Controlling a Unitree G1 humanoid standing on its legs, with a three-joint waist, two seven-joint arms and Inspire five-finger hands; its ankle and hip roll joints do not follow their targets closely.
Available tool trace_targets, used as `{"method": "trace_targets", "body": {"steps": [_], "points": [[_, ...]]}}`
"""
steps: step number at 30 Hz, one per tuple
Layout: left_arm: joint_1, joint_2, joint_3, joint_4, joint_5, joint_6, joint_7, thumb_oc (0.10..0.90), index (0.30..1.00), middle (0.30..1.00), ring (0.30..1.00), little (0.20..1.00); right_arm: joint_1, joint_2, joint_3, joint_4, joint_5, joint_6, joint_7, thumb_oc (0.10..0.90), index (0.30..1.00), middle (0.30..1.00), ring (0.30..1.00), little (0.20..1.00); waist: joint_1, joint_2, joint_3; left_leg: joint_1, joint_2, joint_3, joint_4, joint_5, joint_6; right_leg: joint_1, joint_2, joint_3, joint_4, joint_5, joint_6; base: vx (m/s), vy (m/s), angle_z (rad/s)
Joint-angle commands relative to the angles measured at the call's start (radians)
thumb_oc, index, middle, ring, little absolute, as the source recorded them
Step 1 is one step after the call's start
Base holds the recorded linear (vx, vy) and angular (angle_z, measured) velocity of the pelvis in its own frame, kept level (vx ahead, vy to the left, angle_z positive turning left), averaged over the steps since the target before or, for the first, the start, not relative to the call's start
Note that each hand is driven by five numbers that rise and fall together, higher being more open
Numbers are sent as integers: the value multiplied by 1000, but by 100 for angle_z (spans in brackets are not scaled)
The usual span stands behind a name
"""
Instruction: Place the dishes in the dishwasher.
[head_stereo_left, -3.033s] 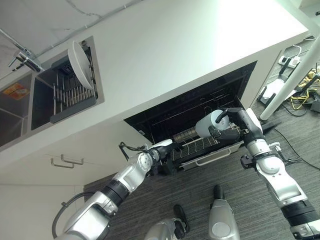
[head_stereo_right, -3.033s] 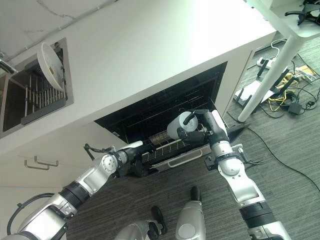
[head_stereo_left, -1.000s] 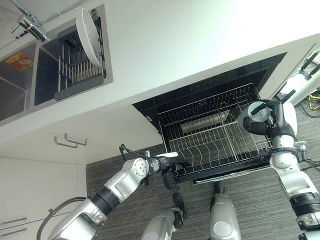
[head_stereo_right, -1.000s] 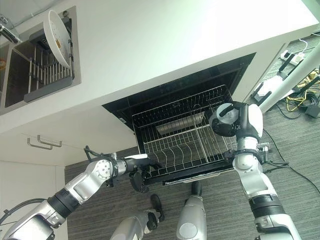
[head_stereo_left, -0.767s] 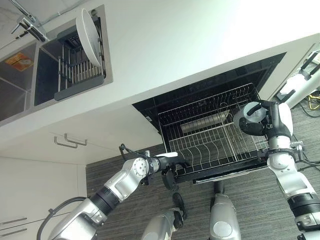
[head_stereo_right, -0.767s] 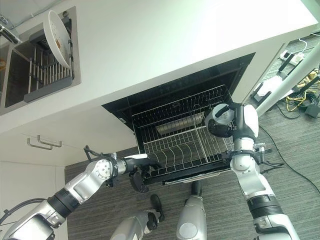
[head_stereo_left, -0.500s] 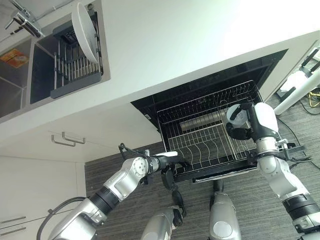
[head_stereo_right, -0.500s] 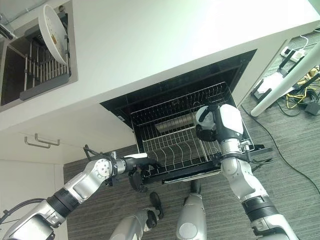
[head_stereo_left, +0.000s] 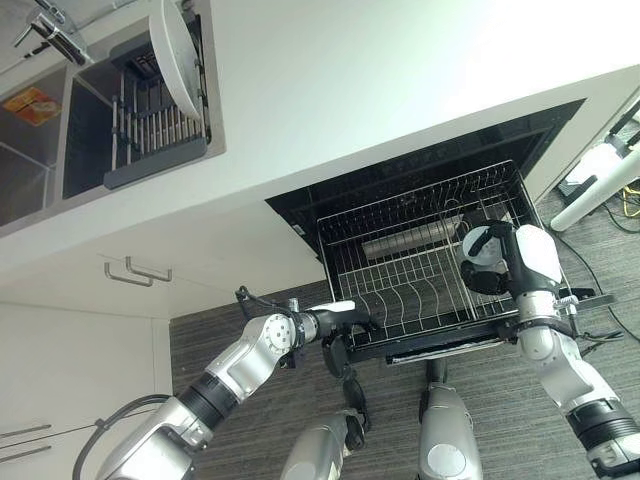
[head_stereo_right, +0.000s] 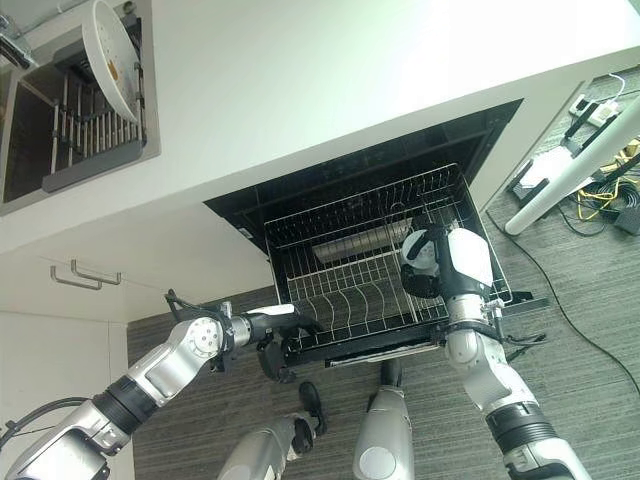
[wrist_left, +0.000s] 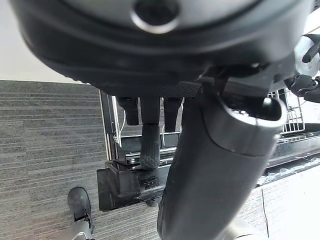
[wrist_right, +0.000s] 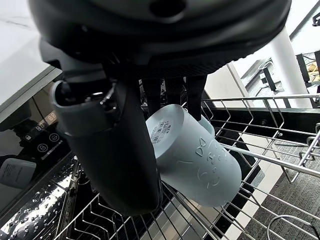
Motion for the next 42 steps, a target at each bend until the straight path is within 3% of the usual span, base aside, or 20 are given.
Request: {"method": "trace_targets", "body": {"steps": [1,10,18,28,31,34,37,39,40,42], "points": [[17,54,22,-34,8,-39,24,800,900,900,900,900,0,-3,-57,-18,47,-32,-36,400,300,300,300,300,-11,-29,-42,-71,73,40,96,-53,-46,8,25,81,53,-162,31,0,0,0],[4,54,27,-19,4,-43,21,800,900,900,900,900,11,17,-49,58,96,37,44,400,300,300,300,300,-10,-31,-41,-74,75,40,96,-51,-46,6,26,79,53,-162,30,0,0,0],[-47,94,6,-19,11,-61,-37,800,900,900,900,900,-107,3,-20,214,144,146,216,400,300,300,300,300,37,-52,-36,-89,75,17,96,-43,-49,9,24,51,53,-154,28,-14,-82,6],[-125,155,-24,-37,24,-76,-111,800,900,900,900,900,-279,-26,40,417,100,191,353,400,300,300,300,300,93,-76,-26,-117,69,-16,96,-31,-50,7,23,12,53,-141,31,-13,-98,16],[-138,169,-30,-42,25,-83,-128,800,900,900,900,900,-307,-26,75,502,64,176,392,400,300,300,300,300,110,-74,-17,-125,64,-27,96,-24,-49,6,23,2,53,-135,29,-5,-54,7],[-158,193,-39,-37,13,-99,-127,800,900,900,900,900,-353,-27,95,589,200,199,485,400,300,300,300,300,128,-70,-7,-141,55,-39,96,-18,-47,-1,21,-9,53,-130,28,-29,-63,11],[-170,198,-39,-38,8,-100,-134,800,900,900,900,900,-373,-19,103,625,200,211,546,400,300,300,300,300,136,-66,0,-147,53,-44,96,-15,-47,-3,21,-14,53,-129,26,-24,-35,13],[-181,202,-40,-40,8,-104,-140,800,900,900,900,900,-398,-14,127,663,206,248,555,800,900,900,900,900,146,-64,8,-155,50,-49,96,-9,-45,-8,21,-19,53,-123,25,-42,-38,3],[-191,208,-45,-40,0,-103,-137,800,900,900,900,900,-411,-16,130,684,227,255,470,800,900,900,900,900,148,-61,13,-163,47,-52,96,-6,-43,-14,24,-20,53,-120,25,0,0,0],[-194,205,-50,-41,-6,-99,-127,800,900,900,900,900,-432,-14,127,700,217,248,404,800,900,900,900,900,149,-55,17,-166,45,-54,96,-5,-42,-18,27,-17,53,-119,24,-9,18,1]]}}
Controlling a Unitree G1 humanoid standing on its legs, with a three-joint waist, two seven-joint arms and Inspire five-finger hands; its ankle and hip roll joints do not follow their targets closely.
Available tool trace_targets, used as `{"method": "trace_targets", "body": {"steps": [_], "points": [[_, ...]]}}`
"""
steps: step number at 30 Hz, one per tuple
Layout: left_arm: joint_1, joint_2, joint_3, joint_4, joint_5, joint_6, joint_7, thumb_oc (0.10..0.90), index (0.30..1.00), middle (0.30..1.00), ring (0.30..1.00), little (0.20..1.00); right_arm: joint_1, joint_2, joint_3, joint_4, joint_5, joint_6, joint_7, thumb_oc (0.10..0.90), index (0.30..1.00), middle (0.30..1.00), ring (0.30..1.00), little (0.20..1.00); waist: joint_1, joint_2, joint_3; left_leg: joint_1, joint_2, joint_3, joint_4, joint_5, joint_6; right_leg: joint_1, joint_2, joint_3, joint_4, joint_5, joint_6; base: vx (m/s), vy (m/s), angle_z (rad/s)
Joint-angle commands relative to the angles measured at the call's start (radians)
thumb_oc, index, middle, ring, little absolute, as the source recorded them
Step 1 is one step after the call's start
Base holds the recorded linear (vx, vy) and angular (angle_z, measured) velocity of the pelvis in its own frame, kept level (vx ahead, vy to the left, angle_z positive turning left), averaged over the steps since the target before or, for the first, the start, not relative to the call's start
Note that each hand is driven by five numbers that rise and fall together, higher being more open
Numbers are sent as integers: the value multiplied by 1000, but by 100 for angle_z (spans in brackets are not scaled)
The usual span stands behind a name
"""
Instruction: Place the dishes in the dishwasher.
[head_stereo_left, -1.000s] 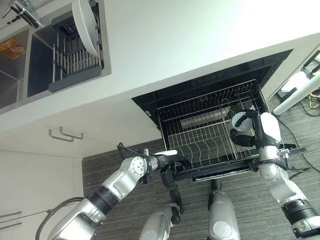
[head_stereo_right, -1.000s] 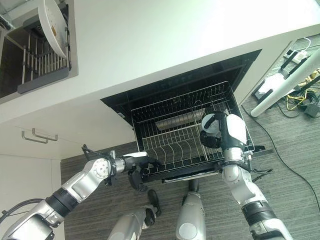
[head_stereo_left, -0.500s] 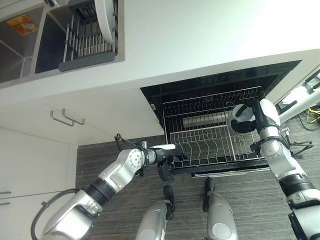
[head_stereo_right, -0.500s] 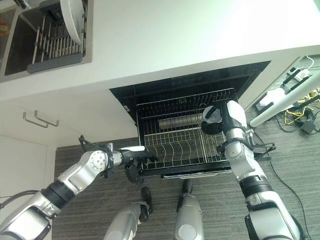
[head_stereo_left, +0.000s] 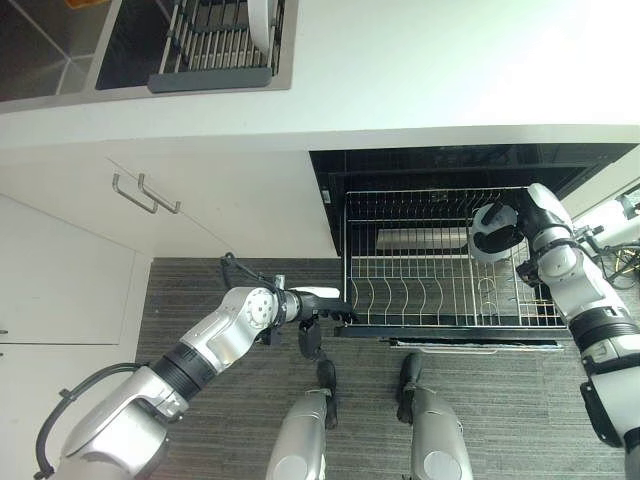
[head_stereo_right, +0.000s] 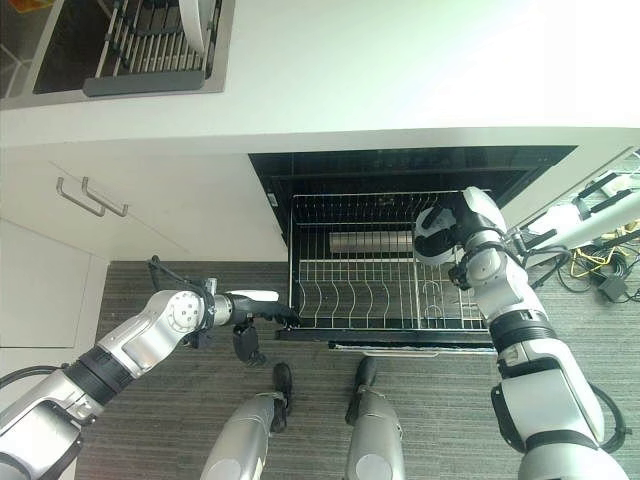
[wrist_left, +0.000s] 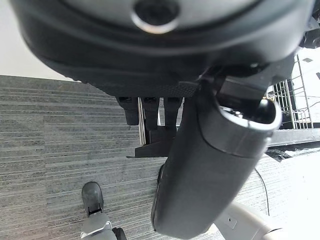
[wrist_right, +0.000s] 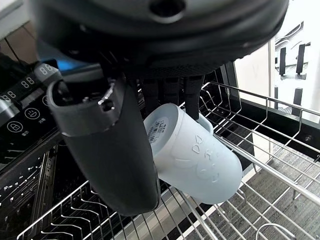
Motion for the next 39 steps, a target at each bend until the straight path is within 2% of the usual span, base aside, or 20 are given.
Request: {"method": "trace_targets", "body": {"steps": [1,4,7,19,24,27,39], "points": [[-39,45,6,-70,-18,-29,9,800,900,900,900,900,97,22,45,171,44,99,-32,800,900,900,900,900,16,51,25,-3,17,67,-11,-39,-22,27,9,87,34,-142,63,-21,43,0],[-45,39,2,-66,-26,-26,17,800,900,900,900,900,89,27,42,170,32,75,-95,800,900,900,900,900,13,59,28,-6,15,69,-11,-39,-21,23,9,91,34,-143,62,-24,59,1],[-52,34,-5,-65,-43,-17,36,800,900,900,900,900,82,24,27,143,0,44,-218,800,900,900,900,900,3,70,34,-7,12,74,-11,-43,-19,16,9,97,34,-143,64,-29,75,4],[-35,25,2,-72,-62,-8,68,800,900,900,900,900,123,-9,-5,-3,-121,-6,-412,800,900,900,900,900,-27,92,43,-4,13,100,-11,-50,-21,4,-2,111,34,-146,70,-9,55,0],[-12,9,17,-80,-62,-4,77,800,900,900,900,900,141,-25,-39,-100,-116,-92,-552,800,900,900,900,900,-41,108,44,2,10,103,-11,-56,-20,3,-4,121,34,-151,70,30,74,-7],[-1,-1,27,-86,-64,5,83,800,900,900,900,900,162,-36,-71,-182,-162,-109,-615,800,900,900,900,900,-53,115,45,2,7,105,-11,-58,-20,-2,-4,129,34,-153,72,25,73,-7],[62,-26,68,-89,-65,9,124,800,900,900,900,900,311,-50,-156,-418,-201,-161,-710,800,900,900,900,900,-102,136,51,6,7,126,-11,-69,-18,-18,-4,162,34,-162,75,18,68,-7]]}}
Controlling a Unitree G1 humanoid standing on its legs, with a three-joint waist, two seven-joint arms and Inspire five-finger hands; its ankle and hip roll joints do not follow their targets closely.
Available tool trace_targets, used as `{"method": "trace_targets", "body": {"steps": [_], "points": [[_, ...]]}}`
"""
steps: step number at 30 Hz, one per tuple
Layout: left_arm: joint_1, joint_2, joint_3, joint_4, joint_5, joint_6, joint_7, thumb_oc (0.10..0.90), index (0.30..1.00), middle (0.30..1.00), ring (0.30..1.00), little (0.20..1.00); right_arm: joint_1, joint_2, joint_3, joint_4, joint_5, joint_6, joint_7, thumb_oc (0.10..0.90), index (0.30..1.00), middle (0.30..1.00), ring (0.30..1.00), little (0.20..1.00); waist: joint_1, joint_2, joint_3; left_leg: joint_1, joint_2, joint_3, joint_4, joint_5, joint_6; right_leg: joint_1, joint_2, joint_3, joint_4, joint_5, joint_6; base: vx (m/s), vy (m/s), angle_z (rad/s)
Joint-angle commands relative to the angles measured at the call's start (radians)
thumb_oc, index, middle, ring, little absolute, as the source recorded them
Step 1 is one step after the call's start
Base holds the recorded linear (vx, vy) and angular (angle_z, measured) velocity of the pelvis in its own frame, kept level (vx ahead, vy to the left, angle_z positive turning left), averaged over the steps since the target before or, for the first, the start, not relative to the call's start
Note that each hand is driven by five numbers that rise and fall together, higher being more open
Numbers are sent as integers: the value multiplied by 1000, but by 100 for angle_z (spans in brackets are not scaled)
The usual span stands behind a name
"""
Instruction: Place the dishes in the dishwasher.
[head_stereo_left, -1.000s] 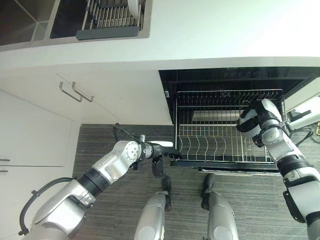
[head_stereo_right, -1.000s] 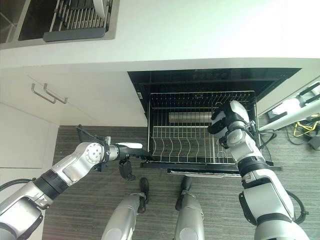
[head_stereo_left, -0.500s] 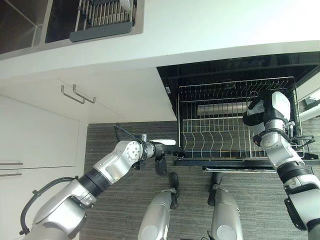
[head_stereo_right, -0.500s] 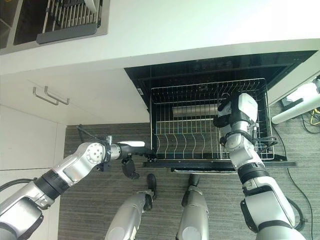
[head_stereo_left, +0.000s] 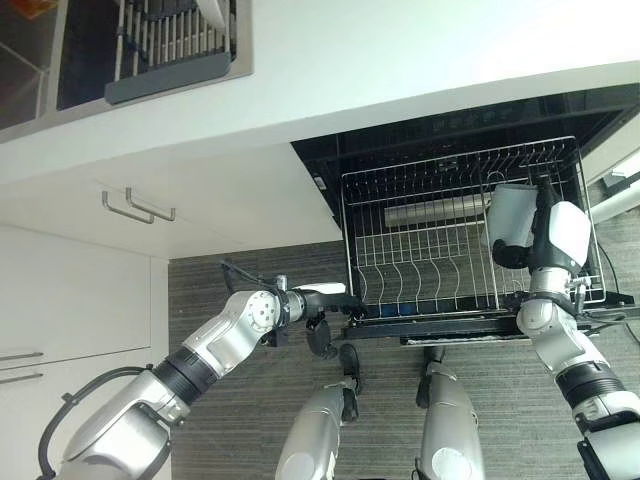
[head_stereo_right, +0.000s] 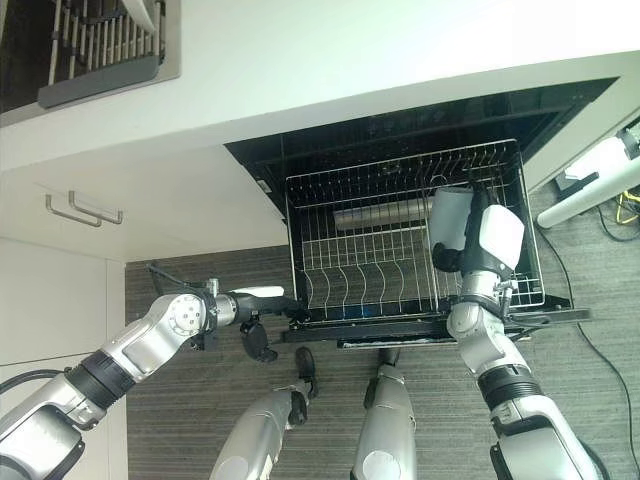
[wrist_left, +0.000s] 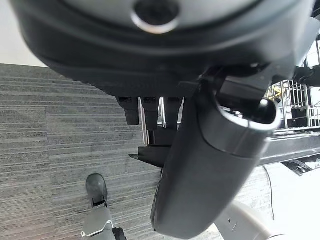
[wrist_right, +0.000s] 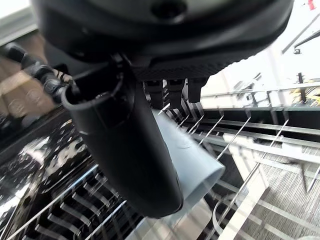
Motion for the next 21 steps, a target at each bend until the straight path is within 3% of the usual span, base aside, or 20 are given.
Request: {"method": "trace_targets", "body": {"steps": [1,16,18,21], "points": [[29,-18,57,-59,-6,-7,34,800,900,900,900,900,3,-104,-80,-151,-69,-75,-93,800,900,900,900,900,-41,50,11,-7,47,62,82,-92,-42,42,28,103,59,-177,54,8,81,-18],[120,-59,99,-65,3,19,84,800,900,900,900,900,145,-94,-158,-376,-73,-176,-106,800,900,900,900,900,-81,49,0,4,55,93,82,-100,-41,35,26,129,59,-185,59,11,36,-6],[148,-77,118,-63,-16,41,131,800,900,900,900,900,178,-81,-175,-445,-72,-240,-111,800,900,900,900,900,-87,44,-6,10,60,98,82,-102,-41,39,30,133,59,-189,58,0,26,-10],[169,-87,130,-55,-19,47,161,800,900,900,900,900,205,-75,-186,-493,-67,-274,-112,800,900,900,900,900,-92,36,-14,16,64,103,82,-107,-42,43,32,136,59,-194,58,0,0,0]]}}
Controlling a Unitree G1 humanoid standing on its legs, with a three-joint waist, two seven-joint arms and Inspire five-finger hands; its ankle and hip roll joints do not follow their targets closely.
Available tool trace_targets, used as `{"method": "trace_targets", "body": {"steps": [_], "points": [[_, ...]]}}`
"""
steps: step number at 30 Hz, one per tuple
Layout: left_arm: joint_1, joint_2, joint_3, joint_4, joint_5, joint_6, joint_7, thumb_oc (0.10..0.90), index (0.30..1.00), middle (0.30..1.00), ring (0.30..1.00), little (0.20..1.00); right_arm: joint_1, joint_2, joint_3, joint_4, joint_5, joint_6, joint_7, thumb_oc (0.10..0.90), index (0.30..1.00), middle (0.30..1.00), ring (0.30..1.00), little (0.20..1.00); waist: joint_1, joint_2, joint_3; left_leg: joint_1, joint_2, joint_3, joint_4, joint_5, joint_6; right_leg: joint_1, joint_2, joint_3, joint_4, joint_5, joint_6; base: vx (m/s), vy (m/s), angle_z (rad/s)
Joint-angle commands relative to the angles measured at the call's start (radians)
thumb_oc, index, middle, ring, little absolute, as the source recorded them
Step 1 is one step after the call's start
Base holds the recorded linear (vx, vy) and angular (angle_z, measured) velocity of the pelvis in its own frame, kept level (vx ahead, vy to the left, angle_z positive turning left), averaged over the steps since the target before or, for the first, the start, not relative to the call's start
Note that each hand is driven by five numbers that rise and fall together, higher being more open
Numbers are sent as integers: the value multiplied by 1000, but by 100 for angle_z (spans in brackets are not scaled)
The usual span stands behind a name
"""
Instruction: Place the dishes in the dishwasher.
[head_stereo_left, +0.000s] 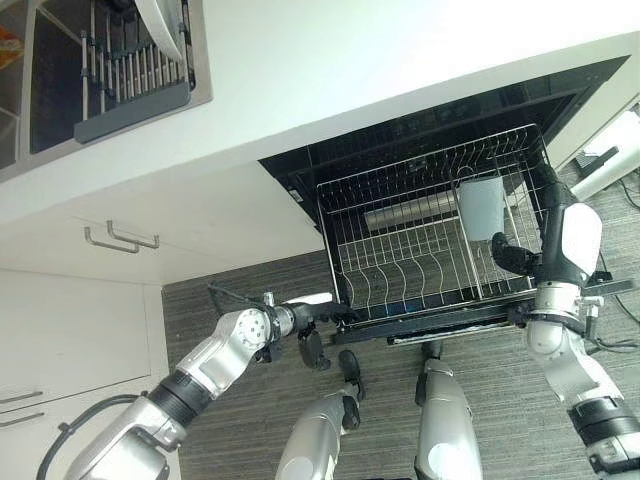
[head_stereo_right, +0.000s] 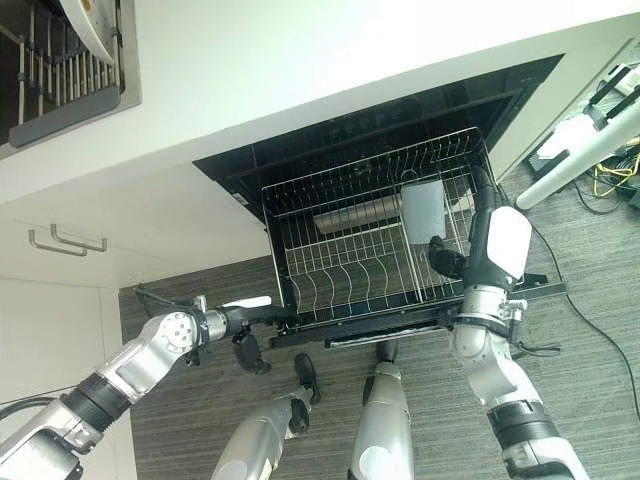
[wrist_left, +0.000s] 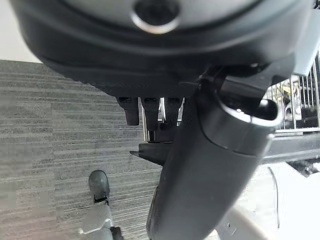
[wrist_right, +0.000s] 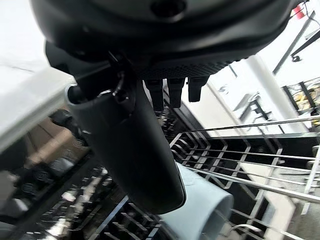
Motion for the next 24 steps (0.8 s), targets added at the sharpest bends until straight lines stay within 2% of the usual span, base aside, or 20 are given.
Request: {"method": "trace_targets", "body": {"steps": [1,7,8,15,21,24], "points": [[38,-57,37,-48,-6,24,104,800,900,900,900,900,-14,-74,-115,-202,-29,-134,-67,800,900,900,900,900,-50,29,-26,-28,74,53,134,-123,-47,49,31,83,71,-207,48,0,0,0],[139,-61,88,-51,1,41,162,800,900,900,900,900,64,-49,-150,-290,-10,-214,-65,800,900,900,900,900,-41,-5,-98,22,95,58,134,-136,-46,106,35,66,71,-220,45,1,-14,-1],[168,-59,106,-49,-7,39,176,800,900,900,900,900,78,-37,-154,-315,-3,-233,-55,800,900,900,900,900,-29,-18,-131,46,97,52,134,-143,-45,139,36,55,71,-227,44,14,-40,-4],[215,-66,140,-42,-6,29,234,800,900,900,900,900,86,-8,-127,-335,-9,-250,-36,800,900,900,900,900,8,-54,-222,89,98,36,134,-159,-46,201,32,35,71,-239,45,32,-10,3],[233,-51,202,-44,-39,23,356,800,900,900,900,900,87,33,-94,-319,-3,-262,-10,800,900,900,900,900,51,-103,-321,122,93,11,134,-181,-39,265,34,18,71,-251,52,38,18,3],[236,-49,221,-44,-53,11,402,800,900,900,900,900,92,44,-90,-318,0,-264,-5,800,900,900,900,900,60,-109,-336,131,84,3,134,-188,-31,280,37,18,71,-253,53,16,102,5]]}}
